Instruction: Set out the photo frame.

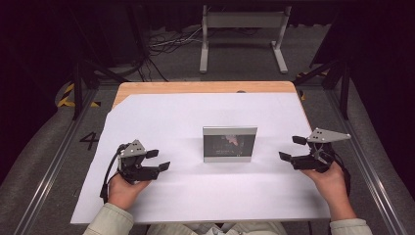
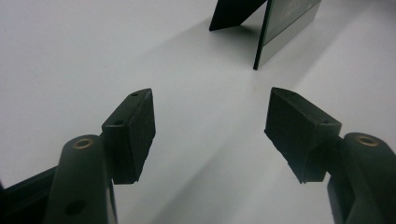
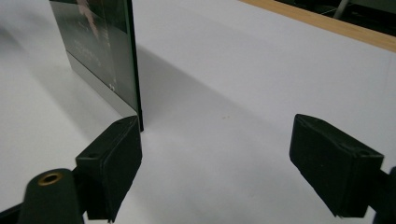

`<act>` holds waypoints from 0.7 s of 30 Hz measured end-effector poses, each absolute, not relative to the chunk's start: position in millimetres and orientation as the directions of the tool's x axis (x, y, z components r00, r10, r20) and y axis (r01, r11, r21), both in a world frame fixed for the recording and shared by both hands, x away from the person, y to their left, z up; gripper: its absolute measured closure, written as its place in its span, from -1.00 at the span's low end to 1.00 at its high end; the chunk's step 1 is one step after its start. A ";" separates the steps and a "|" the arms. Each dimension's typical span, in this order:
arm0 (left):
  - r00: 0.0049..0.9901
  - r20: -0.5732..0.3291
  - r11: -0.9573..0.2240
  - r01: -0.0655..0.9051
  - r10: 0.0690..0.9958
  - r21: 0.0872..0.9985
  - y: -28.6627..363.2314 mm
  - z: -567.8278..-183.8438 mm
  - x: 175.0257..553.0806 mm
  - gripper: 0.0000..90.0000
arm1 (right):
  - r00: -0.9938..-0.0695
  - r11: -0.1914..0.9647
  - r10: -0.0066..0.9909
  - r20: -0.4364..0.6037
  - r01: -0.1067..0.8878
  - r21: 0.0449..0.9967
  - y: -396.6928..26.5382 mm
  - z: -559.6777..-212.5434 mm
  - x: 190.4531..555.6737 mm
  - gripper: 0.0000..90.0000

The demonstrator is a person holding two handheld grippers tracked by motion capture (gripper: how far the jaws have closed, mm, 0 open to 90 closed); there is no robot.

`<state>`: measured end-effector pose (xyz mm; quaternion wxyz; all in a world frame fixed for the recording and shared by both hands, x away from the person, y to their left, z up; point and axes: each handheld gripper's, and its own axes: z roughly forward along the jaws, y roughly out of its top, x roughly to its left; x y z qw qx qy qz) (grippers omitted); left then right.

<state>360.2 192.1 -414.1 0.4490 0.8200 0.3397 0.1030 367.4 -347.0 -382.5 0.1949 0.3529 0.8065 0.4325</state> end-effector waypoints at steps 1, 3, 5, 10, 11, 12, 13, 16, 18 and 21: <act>0.748 -0.136 -0.366 0.465 0.650 0.806 192.1 -414.1 360.2 -0.25 | -0.673 0.372 0.740 -0.004 0.404 0.836 -347.0 -385.2 368.2 -0.61; 0.748 -0.140 -0.363 0.466 0.649 0.807 193.5 -414.7 361.0 -0.25 | -0.671 0.369 0.742 0.003 0.412 0.833 -347.0 -388.4 369.2 -0.62; 0.746 -0.143 -0.360 0.468 0.651 0.807 193.9 -415.1 361.0 -0.25 | -0.667 0.371 0.745 0.001 0.416 0.830 -346.5 -393.4 370.2 -0.62; 0.747 -0.135 -0.364 0.463 0.650 0.808 193.1 -416.7 361.4 -0.25 | -0.657 0.375 0.754 -0.003 0.427 0.823 -347.2 -405.0 373.5 -0.63; 0.748 -0.125 -0.372 0.459 0.652 0.807 193.4 -416.9 361.9 -0.25 | -0.654 0.373 0.756 0.000 0.431 0.822 -347.4 -406.8 374.2 -0.64; 0.748 -0.125 -0.372 0.459 0.652 0.807 193.4 -416.9 361.9 -0.26 | -0.654 0.373 0.756 0.000 0.431 0.822 -347.4 -406.8 374.2 -0.64; 0.748 -0.129 -0.369 0.460 0.651 0.808 193.5 -417.3 362.1 -0.26 | -0.655 0.377 0.756 0.003 0.439 0.815 -347.5 -410.8 375.5 -0.65; 0.747 -0.135 -0.365 0.464 0.651 0.807 193.7 -417.9 362.7 -0.26 | -0.658 0.391 0.753 0.000 0.447 0.805 -345.6 -414.7 376.2 -0.65; 0.745 -0.137 -0.363 0.467 0.653 0.806 193.6 -418.1 362.7 -0.26 | -0.660 0.395 0.751 -0.001 0.448 0.802 -345.2 -415.1 376.5 -0.65; 0.749 -0.141 -0.362 0.465 0.648 0.807 194.4 -418.4 363.4 -0.29 | -0.667 0.401 0.745 0.001 0.449 0.799 -343.4 -415.6 376.9 -0.65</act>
